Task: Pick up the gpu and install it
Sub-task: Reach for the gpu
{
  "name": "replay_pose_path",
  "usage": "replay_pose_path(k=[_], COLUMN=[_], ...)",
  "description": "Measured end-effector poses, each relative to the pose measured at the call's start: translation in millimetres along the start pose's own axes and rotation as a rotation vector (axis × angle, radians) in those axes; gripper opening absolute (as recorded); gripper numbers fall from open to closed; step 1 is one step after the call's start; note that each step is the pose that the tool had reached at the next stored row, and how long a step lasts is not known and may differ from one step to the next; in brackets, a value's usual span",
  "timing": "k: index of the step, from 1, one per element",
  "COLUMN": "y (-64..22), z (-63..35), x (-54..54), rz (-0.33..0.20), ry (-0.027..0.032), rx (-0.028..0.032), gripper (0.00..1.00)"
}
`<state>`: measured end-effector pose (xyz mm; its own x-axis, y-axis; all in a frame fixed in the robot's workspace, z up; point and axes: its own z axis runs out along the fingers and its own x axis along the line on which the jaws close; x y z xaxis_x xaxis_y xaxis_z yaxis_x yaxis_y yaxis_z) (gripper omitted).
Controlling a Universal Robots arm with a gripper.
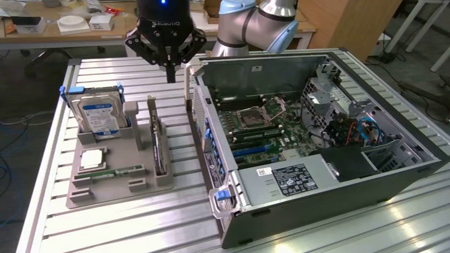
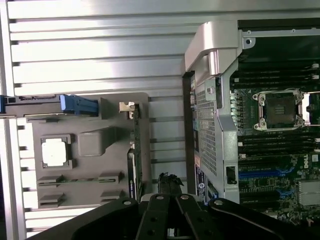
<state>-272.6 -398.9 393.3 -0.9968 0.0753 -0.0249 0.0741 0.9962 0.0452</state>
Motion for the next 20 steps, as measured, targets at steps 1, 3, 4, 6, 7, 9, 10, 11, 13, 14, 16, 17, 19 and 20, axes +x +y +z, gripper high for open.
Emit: replay_pose_path(k=[1,3,4,6,7,9,10,11,13,14,16,17,19,20], y=[-0.1,-0.2,-0.2,-0.3,-0.4,-0.5,-0.6,-0.6,-0.7,-0.8,-0.9,-1.0,-1.1,-1.2], z=[0.0,0.0,-0.1,-0.1,-0.1,-0.2,-0.2,-0.2,-0.3,-0.3,-0.3,-0.4,-0.4,-0.4], x=[0.8,2.3,3.1,4.7,5.5,7.0,7.8,8.7,10.2,11.0,12.6,13.5,15.3,16.1], rz=[0.000,0.000,0.000,0.000,0.000,0.000,0.000,0.000,0.000,0.000,0.000,0.000,0.000,0.000], ry=[0.0000,-0.0001,0.0000,-0.0001,0.0000,0.0000,0.0000,0.0000,-0.0001,0.0000,0.0000,0.0000,0.0000,0.0000], rx=[0.0000,0.0000,0.0000,-0.0001,0.0000,0.0000,0.0000,0.0000,0.0000,0.0000,0.0000,-0.0001,0.0000,-0.0001], gripper=[0.10,0.10,0.10,0.10,0.10,0.10,0.10,0.10,0.10,0.10,0.10,0.10,0.10,0.10])
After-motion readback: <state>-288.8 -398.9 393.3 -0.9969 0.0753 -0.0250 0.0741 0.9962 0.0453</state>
